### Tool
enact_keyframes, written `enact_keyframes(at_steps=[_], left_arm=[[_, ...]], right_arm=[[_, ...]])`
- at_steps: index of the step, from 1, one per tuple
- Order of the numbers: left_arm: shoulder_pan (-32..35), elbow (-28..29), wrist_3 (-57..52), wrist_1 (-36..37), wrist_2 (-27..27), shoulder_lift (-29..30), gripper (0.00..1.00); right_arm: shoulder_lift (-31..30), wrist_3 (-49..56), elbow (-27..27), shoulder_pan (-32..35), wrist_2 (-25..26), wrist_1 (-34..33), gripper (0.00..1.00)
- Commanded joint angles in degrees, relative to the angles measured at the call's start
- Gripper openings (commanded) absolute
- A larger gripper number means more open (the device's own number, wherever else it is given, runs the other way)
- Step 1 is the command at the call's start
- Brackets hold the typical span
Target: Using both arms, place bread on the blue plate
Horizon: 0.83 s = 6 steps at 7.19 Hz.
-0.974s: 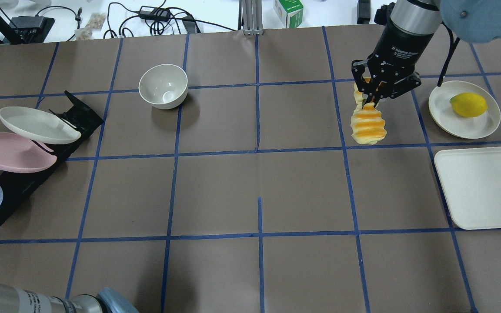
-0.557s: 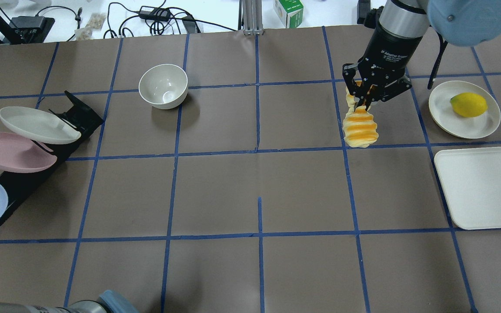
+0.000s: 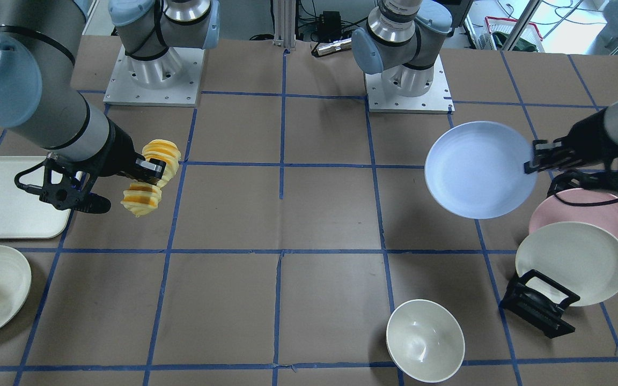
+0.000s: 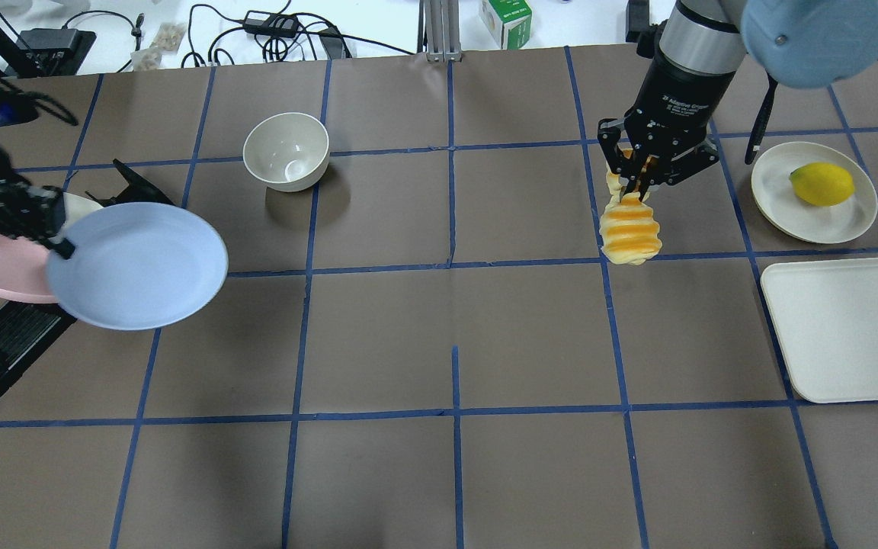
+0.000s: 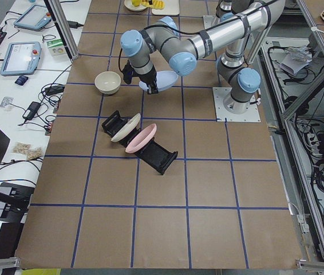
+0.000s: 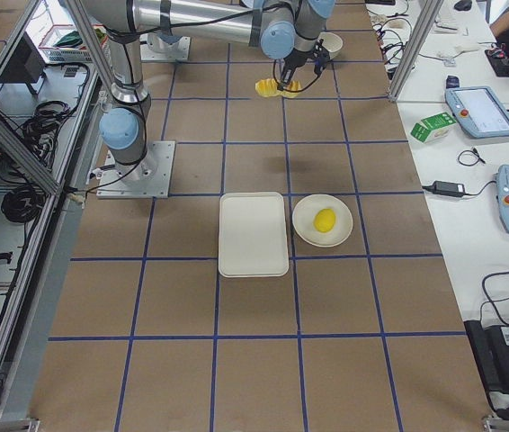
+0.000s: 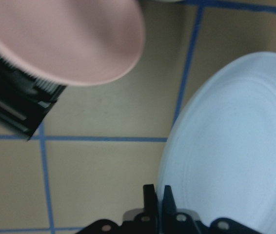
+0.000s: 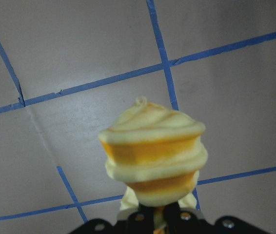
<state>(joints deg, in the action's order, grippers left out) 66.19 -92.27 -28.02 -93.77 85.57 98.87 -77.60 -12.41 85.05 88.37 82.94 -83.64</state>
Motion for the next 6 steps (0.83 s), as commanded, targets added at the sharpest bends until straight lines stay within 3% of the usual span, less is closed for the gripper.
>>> enact_keyframes(at_steps=[1,2,3,6], left_arm=[[11.5,-12.4,9.4,22.1,-11.1,1.6,0.00],[14.9,-20.1,15.6,35.8,-14.3,2.9,0.00],[17.8,-24.5,25.5,44.8,-16.5,4.2,0.00],[25.5,-24.2,35.9,51.5,-20.3,6.7,0.00]], right_arm=[[0.0,-1.0,0.5,0.0,0.5,0.1,0.00],[0.0,-1.1,0.5,0.0,0.4,0.2,0.00],[-0.1,-1.1,0.4,0.0,0.1,0.0,0.00],[-0.2,-1.2,1.1,0.0,0.2,0.0,0.00]])
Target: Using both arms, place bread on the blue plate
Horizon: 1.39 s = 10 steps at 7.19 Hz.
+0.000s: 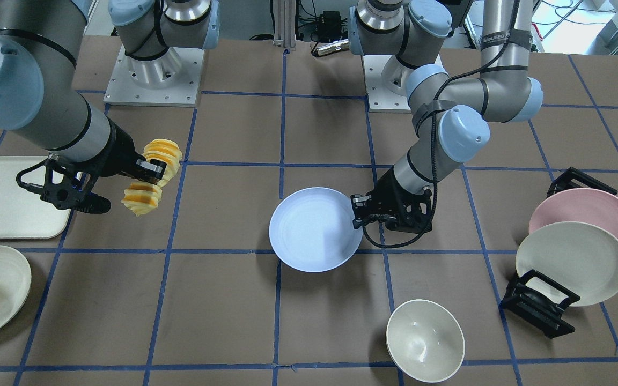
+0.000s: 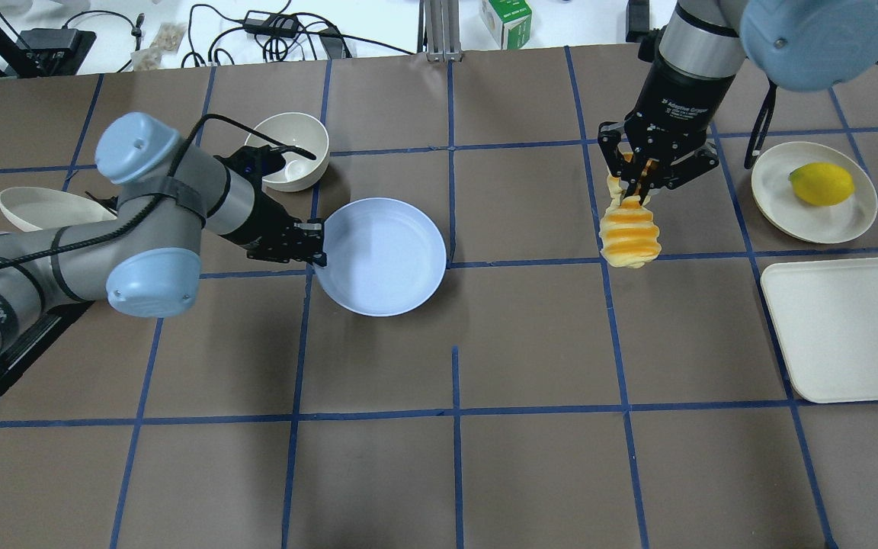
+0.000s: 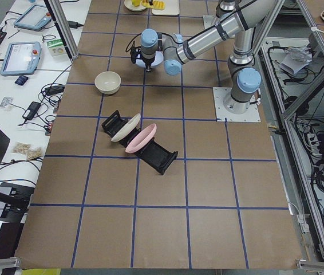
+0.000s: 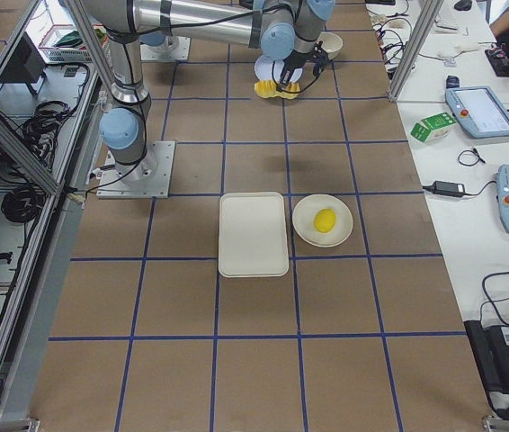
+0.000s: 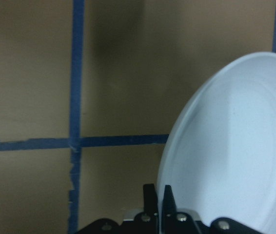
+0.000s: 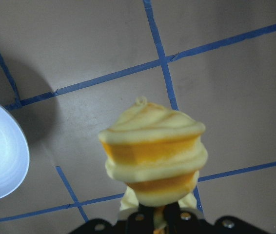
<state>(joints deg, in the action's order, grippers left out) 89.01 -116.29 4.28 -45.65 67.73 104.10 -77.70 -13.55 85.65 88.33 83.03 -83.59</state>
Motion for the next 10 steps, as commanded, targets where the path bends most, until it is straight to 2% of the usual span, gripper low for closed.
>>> enact_keyframes(at_steps=[1,3,5,6,7,8,9,10], left_arm=[[5.2,-0.6,7.4,6.8,-1.9,2.3,0.00],[6.1,-1.0,6.9,7.5,-1.1,3.7,0.00],[6.5,-1.1,7.4,7.5,-0.6,5.3,0.00],[6.5,-1.1,7.2,7.4,1.4,5.8,0.26],[6.4,-1.0,6.4,7.5,3.7,5.0,0.99],[5.5,-0.1,5.4,7.3,8.5,2.8,1.00],[2.5,1.6,1.9,3.9,13.2,-0.4,1.00],[-1.6,5.4,-2.3,-9.1,14.3,-4.6,1.00]], right_arm=[[-0.2,-0.1,0.9,0.0,-0.2,-0.1,0.00],[-0.1,-3.3,1.4,1.3,-0.8,-0.3,0.00],[1.7,-4.8,1.3,5.8,-0.2,-4.6,0.00],[2.9,-4.8,1.2,7.3,-0.2,-6.0,0.00],[3.8,-4.8,1.3,7.8,-0.7,-6.8,0.00],[4.2,-4.6,1.3,8.1,-0.7,-6.9,0.00],[5.3,-4.5,1.3,9.0,-0.8,-7.0,0.00],[6.8,-4.9,1.3,11.8,-0.8,-11.0,0.00]])
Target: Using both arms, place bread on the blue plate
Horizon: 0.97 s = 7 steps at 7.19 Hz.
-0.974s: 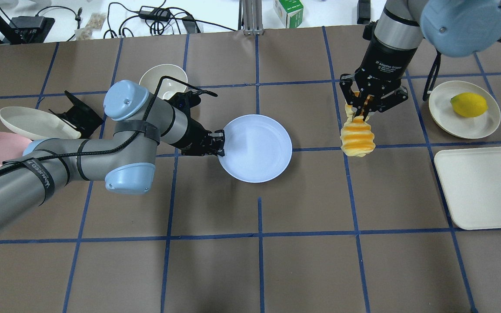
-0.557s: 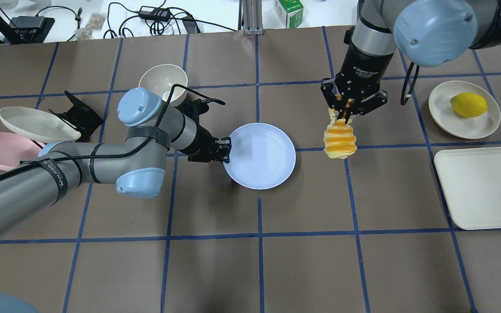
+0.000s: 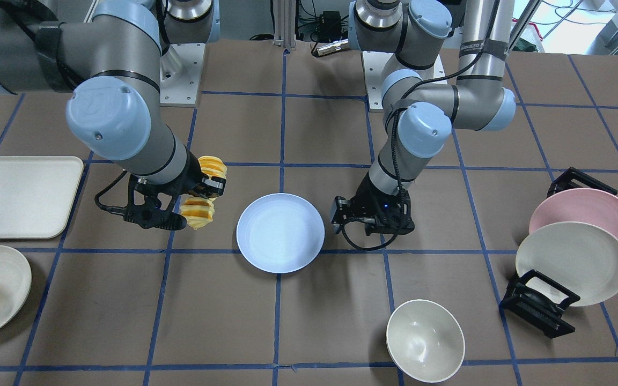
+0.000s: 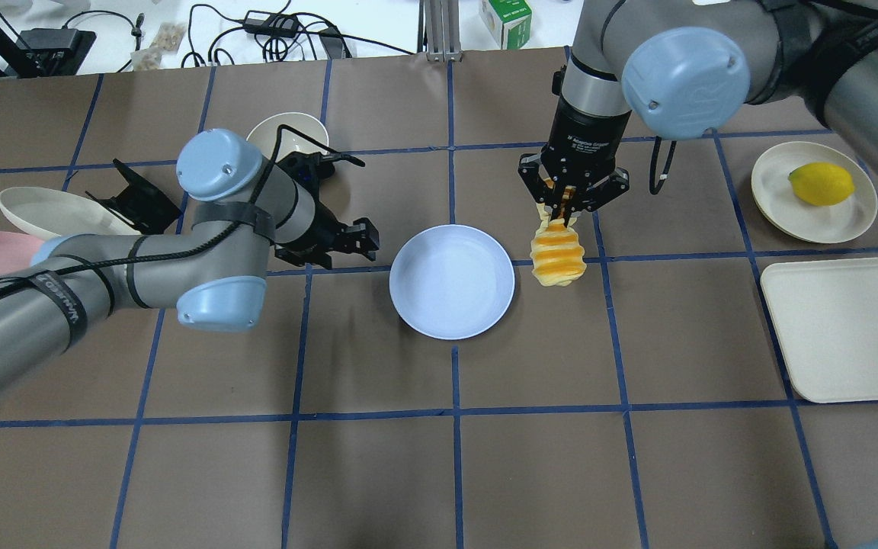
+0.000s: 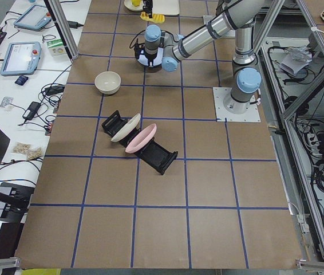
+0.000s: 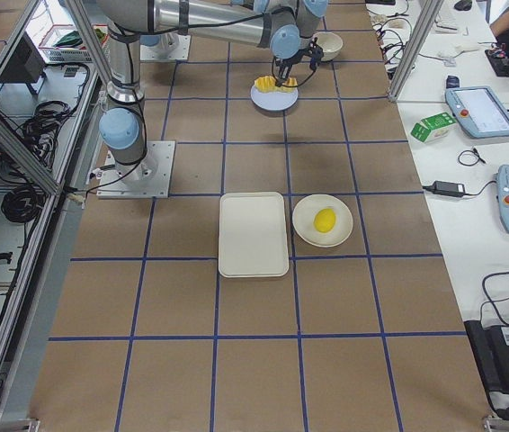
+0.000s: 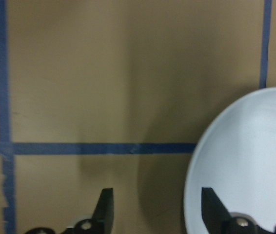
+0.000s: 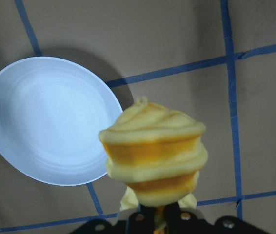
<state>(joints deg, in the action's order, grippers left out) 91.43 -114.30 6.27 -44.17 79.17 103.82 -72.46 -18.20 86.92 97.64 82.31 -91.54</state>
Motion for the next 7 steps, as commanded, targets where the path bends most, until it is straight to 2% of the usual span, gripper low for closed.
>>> enact_keyframes(at_steps=[1,2,3,6,7], left_arm=[[-5.5,9.6,-6.0,-23.5,8.4,-8.5,1.00],[-6.3,17.9,-7.3,-36.4,9.9,-11.0,1.00],[-5.9,23.8,-11.1,-46.3,10.1,-12.2,1.00],[-5.0,26.4,-10.6,-47.1,9.3,-14.3,1.00],[-4.7,26.7,-10.6,-45.0,10.6,-14.0,1.00]], right_arm=[[4.0,-3.9,0.0,4.9,0.0,-6.5,0.00],[6.6,-5.4,0.1,7.4,-0.1,-10.6,0.00],[8.7,-5.6,0.0,9.2,-0.1,-13.7,0.00],[13.4,-8.8,0.1,13.5,-0.1,-16.0,0.00],[14.2,-8.8,0.6,13.6,-0.1,-16.1,0.00]])
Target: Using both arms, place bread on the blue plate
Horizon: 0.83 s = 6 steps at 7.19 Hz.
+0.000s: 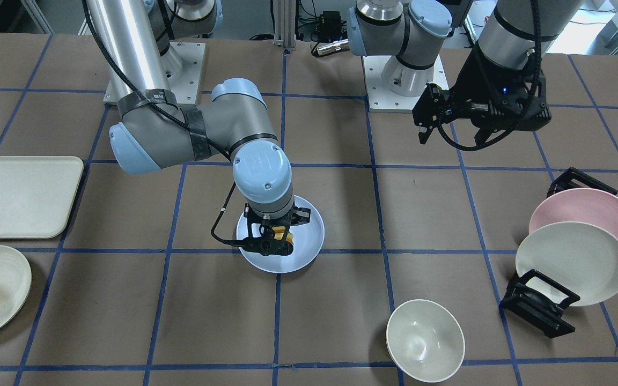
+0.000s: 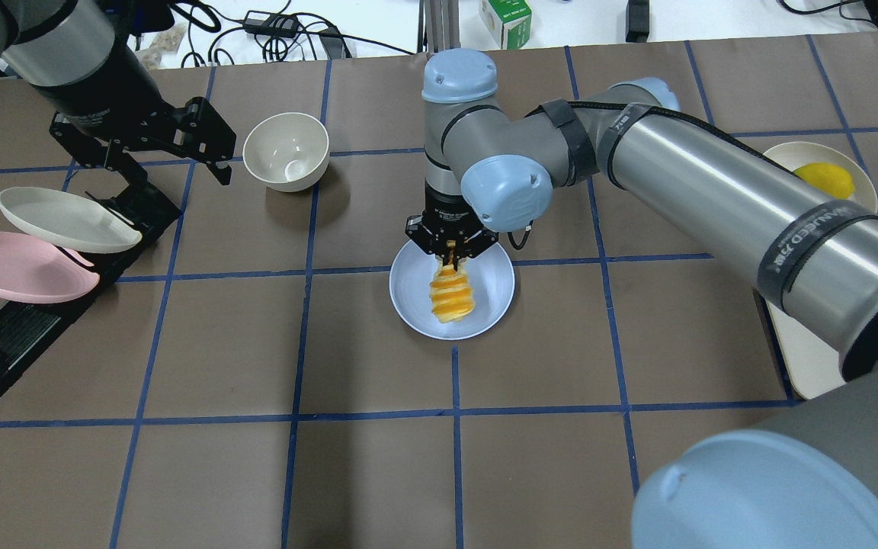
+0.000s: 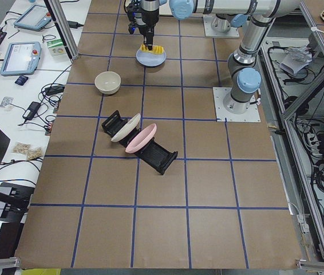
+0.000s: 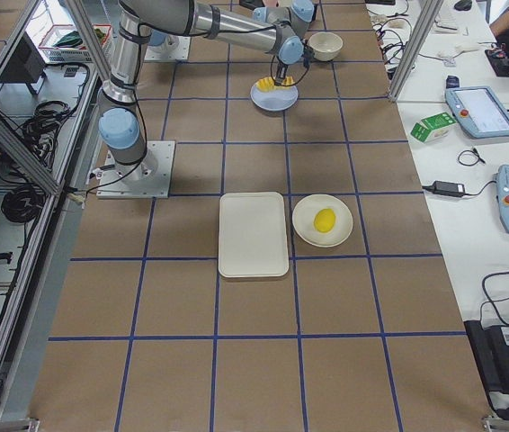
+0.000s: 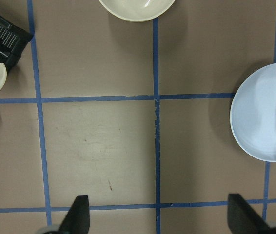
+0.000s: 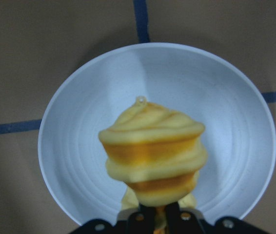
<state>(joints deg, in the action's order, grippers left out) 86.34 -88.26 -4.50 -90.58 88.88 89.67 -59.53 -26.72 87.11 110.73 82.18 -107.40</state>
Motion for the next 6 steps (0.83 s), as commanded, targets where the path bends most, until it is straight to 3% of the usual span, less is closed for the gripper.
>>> enact_keyframes(at_steps=[1,3,4,5,6], left_arm=[[0.2,0.7,0.1,3.0,2.3,1.0,1.00],[0.8,-0.8,0.4,3.6,2.3,0.2,1.00],[0.7,-0.7,2.4,1.0,1.7,-0.5,1.00],[0.1,-0.5,2.5,0.9,1.0,-0.6,1.00],[0.1,-0.3,2.6,1.0,0.9,-0.6,1.00]], right_arm=[[1.3,-0.2,1.5,0.6,0.0,-0.6,0.00],[1.7,-0.2,1.8,1.3,0.0,-2.5,0.01],[1.7,-0.2,1.9,1.3,0.0,-2.5,0.67],[1.6,-0.2,1.9,1.3,0.0,-2.9,0.99],[1.5,-0.3,1.8,1.3,-0.1,-3.2,1.00]])
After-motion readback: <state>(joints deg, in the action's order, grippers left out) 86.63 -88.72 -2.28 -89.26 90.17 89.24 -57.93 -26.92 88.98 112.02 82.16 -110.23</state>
